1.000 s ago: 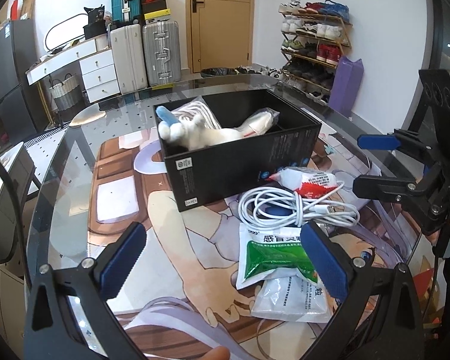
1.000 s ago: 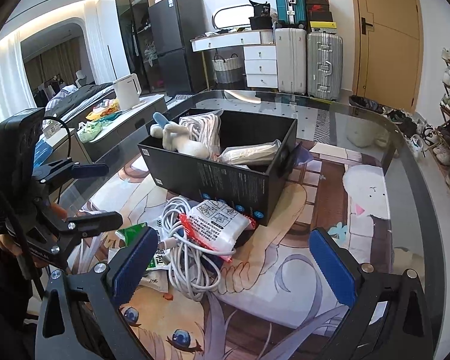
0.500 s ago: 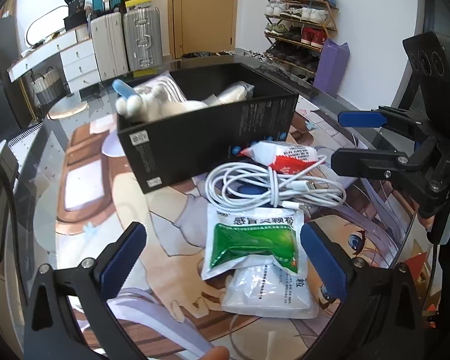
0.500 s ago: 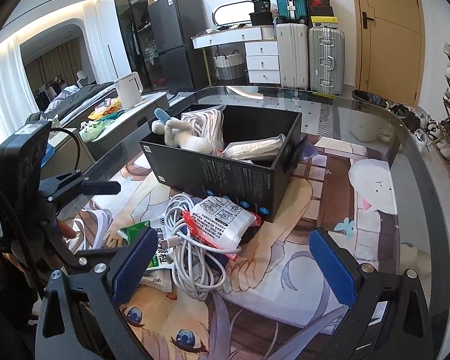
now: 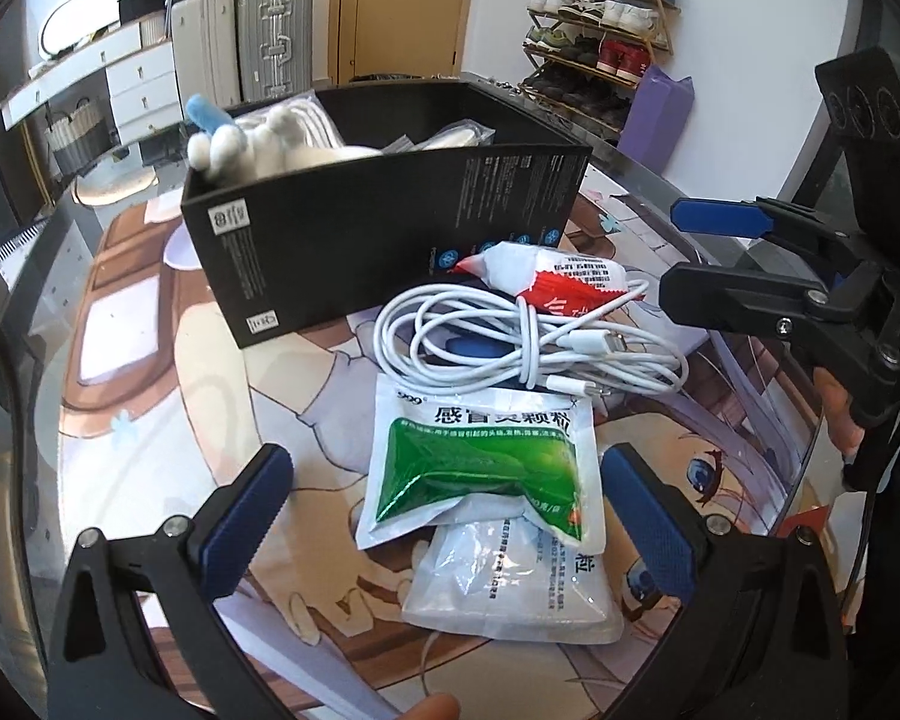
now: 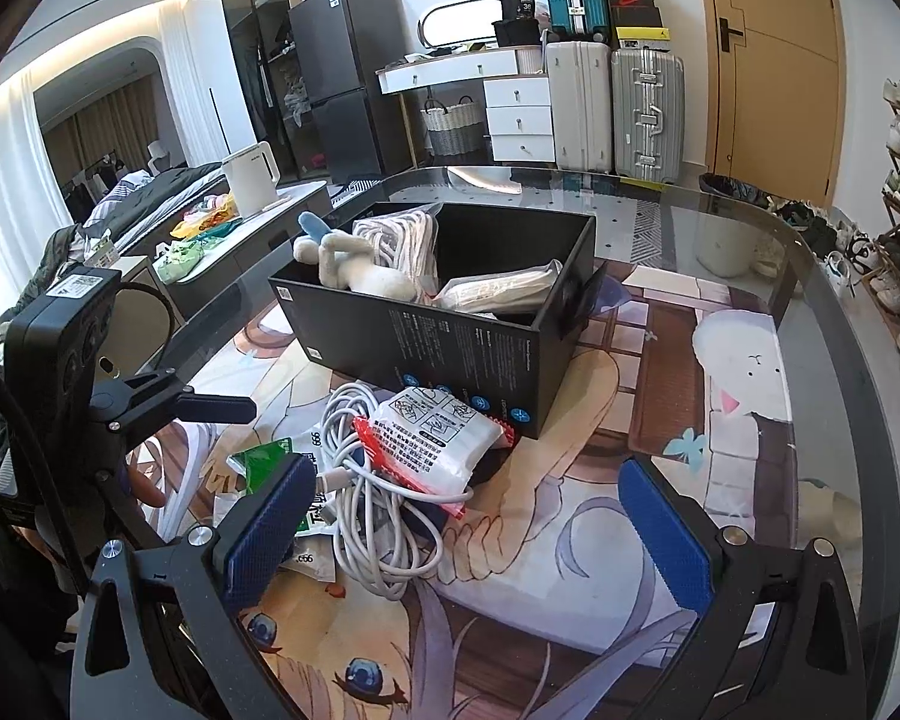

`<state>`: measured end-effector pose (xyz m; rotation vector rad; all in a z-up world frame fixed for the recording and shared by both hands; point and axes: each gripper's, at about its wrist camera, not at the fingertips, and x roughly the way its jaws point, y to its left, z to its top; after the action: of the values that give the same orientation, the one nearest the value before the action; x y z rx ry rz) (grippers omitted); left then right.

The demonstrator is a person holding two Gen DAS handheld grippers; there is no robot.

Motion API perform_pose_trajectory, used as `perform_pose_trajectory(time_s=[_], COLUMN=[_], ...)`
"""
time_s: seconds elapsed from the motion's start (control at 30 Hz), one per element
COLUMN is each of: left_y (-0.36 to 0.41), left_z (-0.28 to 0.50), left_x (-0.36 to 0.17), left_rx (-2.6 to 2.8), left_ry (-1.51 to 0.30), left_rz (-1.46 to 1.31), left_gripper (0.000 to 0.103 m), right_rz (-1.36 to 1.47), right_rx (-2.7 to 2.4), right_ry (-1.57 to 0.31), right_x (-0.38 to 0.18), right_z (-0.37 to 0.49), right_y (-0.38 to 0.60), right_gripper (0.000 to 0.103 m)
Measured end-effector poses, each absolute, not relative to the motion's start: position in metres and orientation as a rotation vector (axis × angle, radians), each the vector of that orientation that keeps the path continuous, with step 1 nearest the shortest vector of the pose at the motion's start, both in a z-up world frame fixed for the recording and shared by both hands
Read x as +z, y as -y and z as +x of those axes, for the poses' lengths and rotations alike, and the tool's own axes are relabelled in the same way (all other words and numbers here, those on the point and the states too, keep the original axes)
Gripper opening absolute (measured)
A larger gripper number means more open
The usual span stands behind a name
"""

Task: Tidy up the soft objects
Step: 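Move both grippers back toward the remaining packets and cable beside the box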

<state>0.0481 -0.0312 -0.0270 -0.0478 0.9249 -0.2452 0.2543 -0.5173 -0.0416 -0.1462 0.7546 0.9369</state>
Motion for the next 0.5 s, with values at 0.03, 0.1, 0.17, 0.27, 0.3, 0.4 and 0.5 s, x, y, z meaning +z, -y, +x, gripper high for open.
perform_pose_trajectory(time_s=[0.03, 0.1, 0.17, 0.27, 0.3, 0.4, 0.5], left_y=[0.030, 0.031, 0.031, 0.031, 0.032, 0.034, 0.035], left_z=[0.048, 0.047, 0.047, 0.047, 0.047, 0.046, 0.044], left_x=[-0.028, -0.027, -0.027, -0.027, -0.027, -0.025, -0.024], left_rx=[-0.249, -0.249, -0.249, -0.258, -0.263, -0.288, -0.310], left_ry=[-0.928, -0.923, -0.922, -0.922, -0.922, -0.917, -0.909], left_rz=[-0.053, -0.048, -0.045, -0.048, -0.047, -0.043, -0.047], left_gripper=[0.103, 0.103, 0.103, 0.101, 0.099, 0.092, 0.082], right_rz=[-0.144, -0.134, -0.118, -0.106, -0.104, -0.109, -0.086], right_rx=[0.936, 0.933, 0.930, 0.933, 0.933, 0.918, 0.917], right_ry=[-0.756, -0.760, -0.769, -0.778, -0.781, -0.796, -0.815], right_x=[-0.042, -0.043, -0.044, -0.045, -0.046, -0.049, -0.052], right_z=[0.255, 0.256, 0.257, 0.257, 0.257, 0.257, 0.260], right_y=[0.517, 0.517, 0.516, 0.513, 0.511, 0.505, 0.500], right_gripper=[0.102, 0.102, 0.102, 0.102, 0.102, 0.102, 0.102])
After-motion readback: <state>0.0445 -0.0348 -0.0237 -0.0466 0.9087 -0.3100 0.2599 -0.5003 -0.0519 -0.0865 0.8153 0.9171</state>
